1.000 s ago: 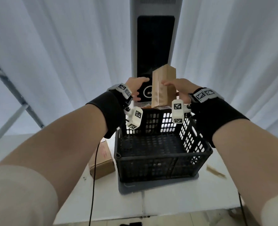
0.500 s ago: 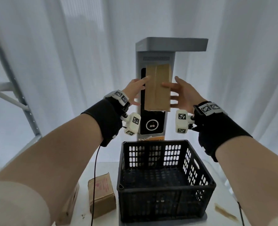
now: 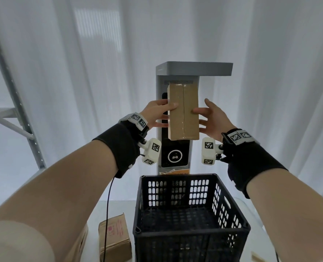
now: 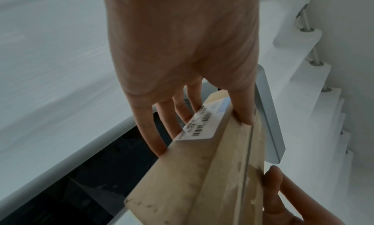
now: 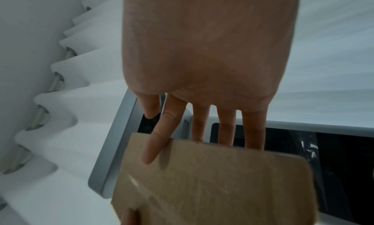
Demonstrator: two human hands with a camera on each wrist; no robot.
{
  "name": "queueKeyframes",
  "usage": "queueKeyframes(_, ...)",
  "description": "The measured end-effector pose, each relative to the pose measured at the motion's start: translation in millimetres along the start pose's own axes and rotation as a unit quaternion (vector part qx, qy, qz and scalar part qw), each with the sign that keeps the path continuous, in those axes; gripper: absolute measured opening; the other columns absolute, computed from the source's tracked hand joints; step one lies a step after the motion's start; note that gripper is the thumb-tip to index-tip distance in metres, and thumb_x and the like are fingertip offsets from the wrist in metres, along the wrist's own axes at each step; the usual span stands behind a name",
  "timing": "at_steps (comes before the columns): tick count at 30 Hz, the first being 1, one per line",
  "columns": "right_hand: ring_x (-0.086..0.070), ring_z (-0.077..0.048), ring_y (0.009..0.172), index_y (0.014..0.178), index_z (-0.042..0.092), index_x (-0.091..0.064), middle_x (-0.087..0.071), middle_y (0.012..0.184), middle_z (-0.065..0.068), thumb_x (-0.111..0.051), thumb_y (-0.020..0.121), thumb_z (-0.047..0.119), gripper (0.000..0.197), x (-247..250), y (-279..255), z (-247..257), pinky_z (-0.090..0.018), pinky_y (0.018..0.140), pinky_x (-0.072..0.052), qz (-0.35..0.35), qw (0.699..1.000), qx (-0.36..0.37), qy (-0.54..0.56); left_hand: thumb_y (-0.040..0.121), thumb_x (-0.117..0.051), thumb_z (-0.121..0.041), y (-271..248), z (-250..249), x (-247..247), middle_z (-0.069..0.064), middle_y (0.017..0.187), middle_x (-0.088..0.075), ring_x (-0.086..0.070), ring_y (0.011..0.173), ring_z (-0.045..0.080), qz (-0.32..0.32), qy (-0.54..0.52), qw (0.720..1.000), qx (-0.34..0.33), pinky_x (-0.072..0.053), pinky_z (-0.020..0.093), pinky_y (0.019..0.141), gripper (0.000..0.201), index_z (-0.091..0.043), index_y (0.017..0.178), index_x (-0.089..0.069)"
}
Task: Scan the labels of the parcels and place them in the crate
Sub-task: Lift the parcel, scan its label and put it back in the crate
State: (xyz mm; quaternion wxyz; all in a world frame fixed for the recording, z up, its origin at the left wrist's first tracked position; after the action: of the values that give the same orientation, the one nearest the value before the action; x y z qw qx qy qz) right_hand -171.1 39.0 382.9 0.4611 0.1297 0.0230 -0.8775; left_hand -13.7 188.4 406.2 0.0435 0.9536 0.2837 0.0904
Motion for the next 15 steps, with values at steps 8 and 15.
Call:
queueKeyframes(8, -0.059, -0.03, 0.087, 0.065, 0.015, -0.063, -0.067, 0.088, 0.0, -0.051, 0.097, 0.039, 0.042, -0.7, -0.6, 3.3, -0.041, 0.079, -0.053, -0.061, 0.996, 0.011, -0.06, 0.084, -0.077, -0.027, -0.6, -0.8, -8.1, 0.005, 0.123, -0.066, -0.069, 0.102, 0.025, -0.017, -0.013, 1.0, 0.015, -0.059, 0.048, 0.086, 0.051, -0.022, 0.127, -0.05)
queueKeyframes(15, -0.064, -0.032, 0.099, 0.123, 0.011, -0.065, -0.067, 0.124, -0.007, -0.066, 0.085, 0.029, 0.042, -3.2, 4.1, 0.9, -0.038, 0.077, -0.055, -0.045, 0.992, 0.005, -0.117, 0.073, -0.085, -0.032, 3.8, 4.1, -16.6, 0.007, 0.123, -0.064, -0.065, 0.111, 0.029, -0.06, -0.028, 0.998, 0.015, -0.054, 0.056, 0.093, 0.078, -0.023, 0.136, -0.041)
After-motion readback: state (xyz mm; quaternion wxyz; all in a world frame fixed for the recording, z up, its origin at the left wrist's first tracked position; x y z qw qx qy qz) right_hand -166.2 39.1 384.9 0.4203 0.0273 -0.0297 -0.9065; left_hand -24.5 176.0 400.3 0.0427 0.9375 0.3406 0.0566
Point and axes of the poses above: each hand's wrist, its own y-axis towards the middle knuckle, its own x-axis out of the back of the hand, z = x × y, the point moved 1 cm from there along y, towards the middle knuckle
